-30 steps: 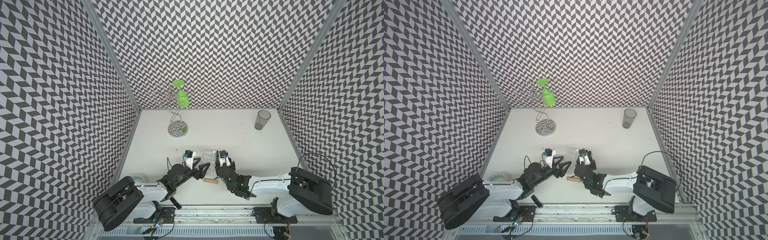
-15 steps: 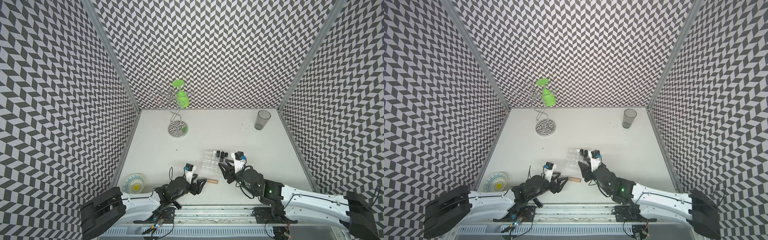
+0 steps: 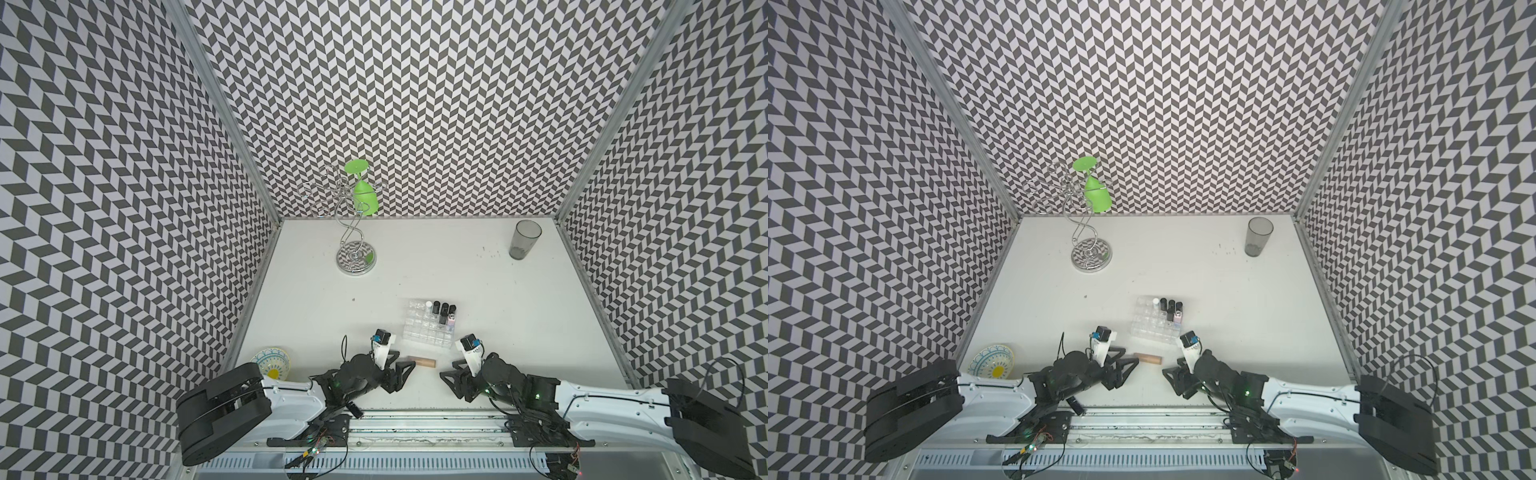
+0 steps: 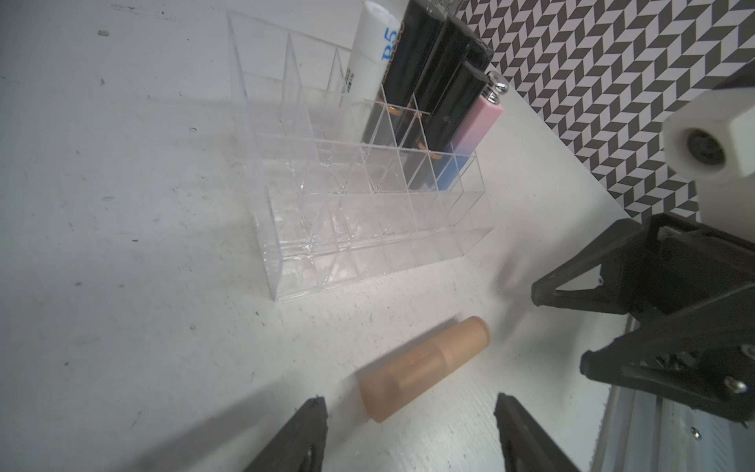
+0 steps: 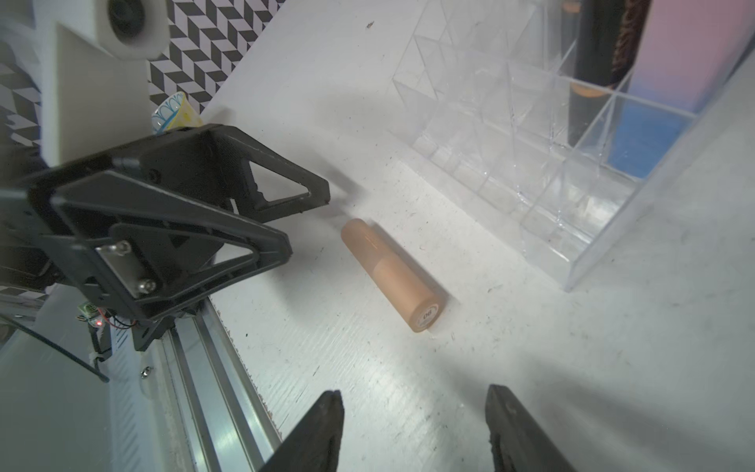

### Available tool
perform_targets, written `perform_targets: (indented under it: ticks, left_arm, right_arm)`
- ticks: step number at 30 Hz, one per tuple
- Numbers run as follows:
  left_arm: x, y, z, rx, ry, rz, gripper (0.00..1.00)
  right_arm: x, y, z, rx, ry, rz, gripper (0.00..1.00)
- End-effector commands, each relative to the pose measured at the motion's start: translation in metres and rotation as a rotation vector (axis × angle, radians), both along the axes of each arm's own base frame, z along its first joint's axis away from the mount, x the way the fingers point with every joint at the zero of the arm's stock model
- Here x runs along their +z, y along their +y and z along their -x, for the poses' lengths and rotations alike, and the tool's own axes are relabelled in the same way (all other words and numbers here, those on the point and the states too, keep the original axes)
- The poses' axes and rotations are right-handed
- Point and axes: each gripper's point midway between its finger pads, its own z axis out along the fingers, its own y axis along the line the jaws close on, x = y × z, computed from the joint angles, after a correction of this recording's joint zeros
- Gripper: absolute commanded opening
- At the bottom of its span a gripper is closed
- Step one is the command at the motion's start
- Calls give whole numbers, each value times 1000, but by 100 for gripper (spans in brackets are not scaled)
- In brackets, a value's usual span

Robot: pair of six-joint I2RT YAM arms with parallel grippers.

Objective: Arrange the lipsticks in the organizer
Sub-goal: Place the lipstick in the storage box, then pick up the lipstick at the center of the board.

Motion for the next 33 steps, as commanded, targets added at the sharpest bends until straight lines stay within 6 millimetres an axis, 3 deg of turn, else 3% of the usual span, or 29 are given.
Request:
perform_targets:
  ticks: [1,14,24,29,33]
  left_arm:
    - [11,-13,-1,-39,-34,40,68]
    - [-3,-26,4,-100,-10,34,58]
    - [-2,-29,26,-169,39,81,37]
    - [-5,-23,25,-123,28,22,37]
    - [-1,-22,16,-89,-23,-36,43]
  right_arm:
    - [15,18,-2,26,-31,-83,59]
    - [-7,26,-13,39,-79,-20,56]
    - [-21,32,-13,84,-83,5,56]
    - [-25,26,-9,87,-73,2,56]
    - [-16,16,-8,65,-72,-62,58]
